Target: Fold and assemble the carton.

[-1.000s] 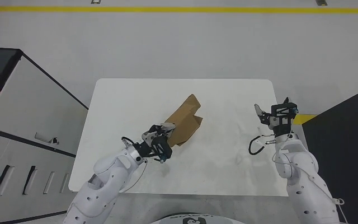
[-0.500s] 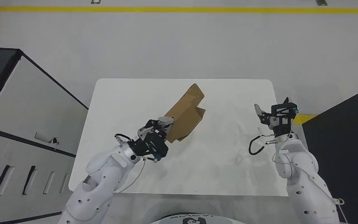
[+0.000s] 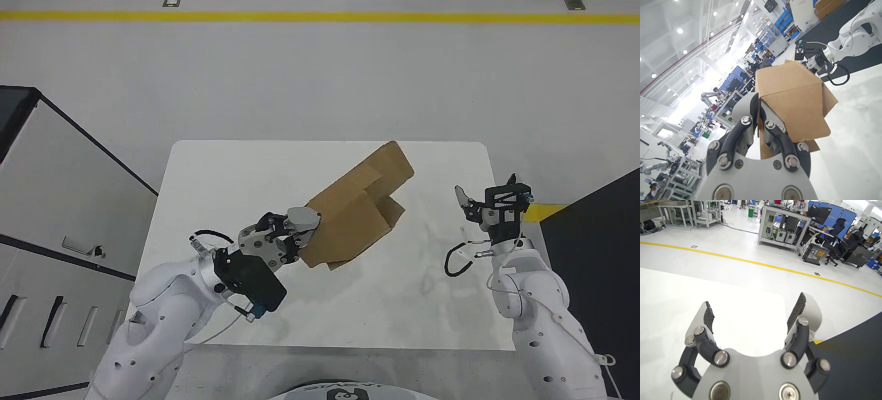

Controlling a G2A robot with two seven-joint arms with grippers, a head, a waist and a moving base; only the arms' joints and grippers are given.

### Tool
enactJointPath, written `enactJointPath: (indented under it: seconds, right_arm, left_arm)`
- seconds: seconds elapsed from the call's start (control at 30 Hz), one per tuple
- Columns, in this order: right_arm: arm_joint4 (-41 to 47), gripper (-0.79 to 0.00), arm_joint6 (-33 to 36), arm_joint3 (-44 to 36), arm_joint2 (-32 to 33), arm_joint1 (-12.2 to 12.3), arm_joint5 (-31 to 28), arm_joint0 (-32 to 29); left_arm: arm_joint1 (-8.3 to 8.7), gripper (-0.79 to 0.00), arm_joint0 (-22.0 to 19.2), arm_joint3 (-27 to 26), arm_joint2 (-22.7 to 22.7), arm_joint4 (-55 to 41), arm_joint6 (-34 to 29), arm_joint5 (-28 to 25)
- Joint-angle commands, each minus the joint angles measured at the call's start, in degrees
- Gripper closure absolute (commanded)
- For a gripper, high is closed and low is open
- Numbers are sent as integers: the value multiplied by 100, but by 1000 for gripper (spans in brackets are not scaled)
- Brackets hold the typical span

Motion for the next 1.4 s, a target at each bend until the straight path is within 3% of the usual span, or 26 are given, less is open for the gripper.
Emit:
enactJointPath:
  seconds: [0.0,0.13,0.4,0.7,0.87,1.1,1.37]
  right_arm:
    - [0,-785,0,0,0,0,0,0]
    - [0,-785,0,0,0,0,0,0]
    - [0,-785,0,0,0,0,0,0]
    - [0,-785,0,0,0,0,0,0]
    - [0,-785,0,0,0,0,0,0]
    - [0,-785,0,0,0,0,0,0]
    - [0,-785,0,0,0,0,0,0]
  left_arm:
    - [0,0,0,-1,0,2,0,0]
    - [-7,0,-74,-71,46,-283,61,26]
    - [8,0,-442,-293,-122,-1071,-69,-449]
    - [12,0,-448,-338,-185,-1165,-220,-496]
    - [-36,0,-423,-198,-56,-2679,-306,-594]
    - [-30,0,-408,-69,-115,-4653,-1310,-1159]
    - [-22,0,-421,-94,-174,-4783,-1504,-1175]
